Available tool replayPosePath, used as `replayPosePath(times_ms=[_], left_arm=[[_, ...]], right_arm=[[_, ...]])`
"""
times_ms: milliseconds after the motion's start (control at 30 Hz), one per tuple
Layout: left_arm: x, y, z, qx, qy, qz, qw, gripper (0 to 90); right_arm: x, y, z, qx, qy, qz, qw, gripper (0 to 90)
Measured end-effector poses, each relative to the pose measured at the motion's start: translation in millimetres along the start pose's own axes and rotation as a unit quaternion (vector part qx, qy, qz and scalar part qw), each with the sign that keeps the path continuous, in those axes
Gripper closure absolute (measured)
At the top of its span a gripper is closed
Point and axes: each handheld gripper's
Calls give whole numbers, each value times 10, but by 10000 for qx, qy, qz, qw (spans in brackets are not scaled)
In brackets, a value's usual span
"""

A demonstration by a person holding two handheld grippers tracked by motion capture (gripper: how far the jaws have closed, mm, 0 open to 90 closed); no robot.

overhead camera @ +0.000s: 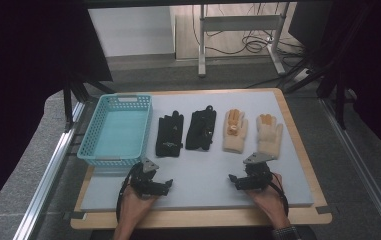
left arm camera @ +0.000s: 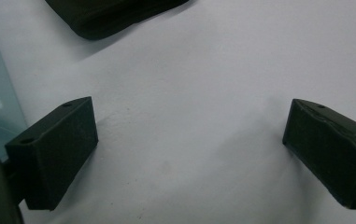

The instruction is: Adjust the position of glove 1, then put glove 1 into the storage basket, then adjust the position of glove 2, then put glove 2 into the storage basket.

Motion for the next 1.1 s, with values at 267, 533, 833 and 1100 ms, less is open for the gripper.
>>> replayPosePath(times_ms=[267, 533, 833, 1100], left_arm=[[0, -2, 0, -7, -1, -1, 10000, 34], [0, -2, 0, -11, -1, -4, 10000, 35], [3, -4, -1, -15, -6, -9, 10000, 36], [2, -4, -1, -15, -4, -7, 10000, 36]], right_arm=[[2, -2, 0, -5, -7, 0, 10000, 131], [1, -1, -1, -6, -9, 3, 10000, 131], [-12, 3, -12, -23, 7, 76, 10000, 163], [-26, 45, -25, 15, 142, 175, 9997, 189]])
Point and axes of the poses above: each handheld gripper's, and its own axes: z roughly forward along the jaws, y roughly out of its top, x roughly to its left, and after that the axes turned 10 degrees about z, right-handed
